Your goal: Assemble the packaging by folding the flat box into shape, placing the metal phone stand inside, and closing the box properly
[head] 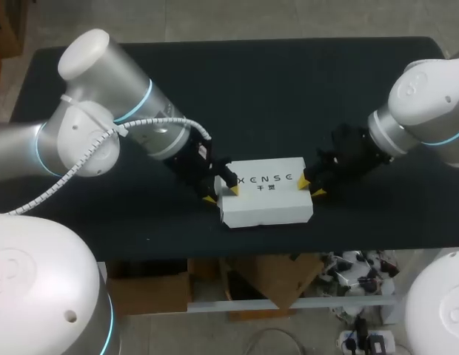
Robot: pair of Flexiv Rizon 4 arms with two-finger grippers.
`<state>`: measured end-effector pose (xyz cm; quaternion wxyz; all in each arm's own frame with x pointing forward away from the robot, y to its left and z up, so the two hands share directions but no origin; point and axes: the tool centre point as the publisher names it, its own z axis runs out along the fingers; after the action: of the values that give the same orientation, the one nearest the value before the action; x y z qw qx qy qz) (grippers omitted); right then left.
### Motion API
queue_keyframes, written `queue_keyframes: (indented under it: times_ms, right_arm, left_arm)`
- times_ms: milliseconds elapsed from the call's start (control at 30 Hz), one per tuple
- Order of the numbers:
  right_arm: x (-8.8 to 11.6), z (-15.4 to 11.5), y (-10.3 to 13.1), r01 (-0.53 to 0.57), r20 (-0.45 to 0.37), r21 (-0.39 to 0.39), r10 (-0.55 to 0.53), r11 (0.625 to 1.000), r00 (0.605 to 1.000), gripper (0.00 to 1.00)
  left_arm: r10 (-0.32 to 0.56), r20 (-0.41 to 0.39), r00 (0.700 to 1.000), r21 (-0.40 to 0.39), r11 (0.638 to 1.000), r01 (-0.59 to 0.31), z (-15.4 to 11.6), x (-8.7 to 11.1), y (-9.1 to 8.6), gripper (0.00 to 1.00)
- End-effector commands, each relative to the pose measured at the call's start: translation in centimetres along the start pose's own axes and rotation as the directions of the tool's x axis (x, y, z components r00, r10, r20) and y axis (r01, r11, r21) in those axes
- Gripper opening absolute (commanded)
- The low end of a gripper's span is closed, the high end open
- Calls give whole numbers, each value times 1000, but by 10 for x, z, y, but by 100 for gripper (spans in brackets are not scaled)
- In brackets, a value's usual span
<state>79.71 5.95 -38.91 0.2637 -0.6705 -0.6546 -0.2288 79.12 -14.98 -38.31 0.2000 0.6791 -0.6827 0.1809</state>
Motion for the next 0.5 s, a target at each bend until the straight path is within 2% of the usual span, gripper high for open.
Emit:
queue_keyframes:
  times_ms: [33, 500]
  right_arm:
    - [4, 1, 1, -5, 2, 8, 5, 1000, 1000, 40]
    - [3, 0, 2, -21, -4, 22, 21, 1000, 1000, 40]
  left_arm:
    - [-6, 15, 1000, -8, 1000, 6, 6, 5, -3, 61]
    - [-21, 16, 1000, -18, 1000, 21, 3, 6, -3, 62]
